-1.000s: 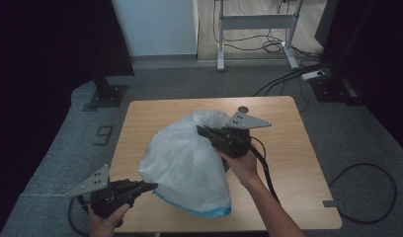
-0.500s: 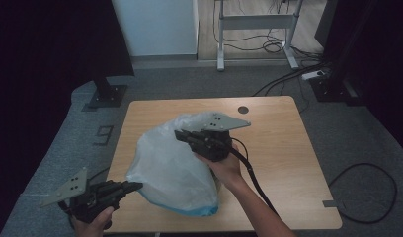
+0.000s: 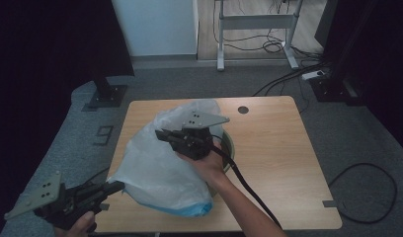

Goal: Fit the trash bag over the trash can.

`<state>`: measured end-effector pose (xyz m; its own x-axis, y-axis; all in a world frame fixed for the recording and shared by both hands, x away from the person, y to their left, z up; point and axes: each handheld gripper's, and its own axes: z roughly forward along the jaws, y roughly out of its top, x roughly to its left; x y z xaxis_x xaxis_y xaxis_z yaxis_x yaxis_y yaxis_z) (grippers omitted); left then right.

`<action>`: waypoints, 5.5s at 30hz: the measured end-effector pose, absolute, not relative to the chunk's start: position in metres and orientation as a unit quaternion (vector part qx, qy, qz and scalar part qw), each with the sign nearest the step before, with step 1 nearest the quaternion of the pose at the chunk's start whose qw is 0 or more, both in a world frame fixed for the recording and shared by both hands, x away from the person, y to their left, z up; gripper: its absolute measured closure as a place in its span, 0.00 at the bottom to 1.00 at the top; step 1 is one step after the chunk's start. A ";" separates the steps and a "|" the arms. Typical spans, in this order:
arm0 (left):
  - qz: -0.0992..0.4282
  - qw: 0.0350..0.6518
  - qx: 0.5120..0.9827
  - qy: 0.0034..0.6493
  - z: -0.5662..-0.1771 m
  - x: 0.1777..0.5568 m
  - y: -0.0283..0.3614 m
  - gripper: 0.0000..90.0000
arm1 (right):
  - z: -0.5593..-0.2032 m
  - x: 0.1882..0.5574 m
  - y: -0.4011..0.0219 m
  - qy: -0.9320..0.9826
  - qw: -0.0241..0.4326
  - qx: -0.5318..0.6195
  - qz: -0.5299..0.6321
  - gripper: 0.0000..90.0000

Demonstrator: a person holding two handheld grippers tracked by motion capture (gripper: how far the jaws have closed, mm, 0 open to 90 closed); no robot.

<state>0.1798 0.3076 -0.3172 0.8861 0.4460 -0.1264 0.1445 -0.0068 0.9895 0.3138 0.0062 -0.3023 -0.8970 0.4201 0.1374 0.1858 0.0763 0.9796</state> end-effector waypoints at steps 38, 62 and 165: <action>0.092 0.671 0.708 0.198 -0.324 0.193 0.278 1.00 | -0.286 0.348 -0.095 0.719 0.149 0.281 0.618 0.63; 0.089 0.673 0.709 0.190 -0.320 0.195 0.272 1.00 | -0.350 0.363 -0.075 0.781 0.080 0.324 0.528 0.69; 0.105 0.669 0.709 0.194 -0.299 0.222 0.231 1.00 | -0.323 0.295 -0.112 0.728 0.077 0.315 0.604 0.99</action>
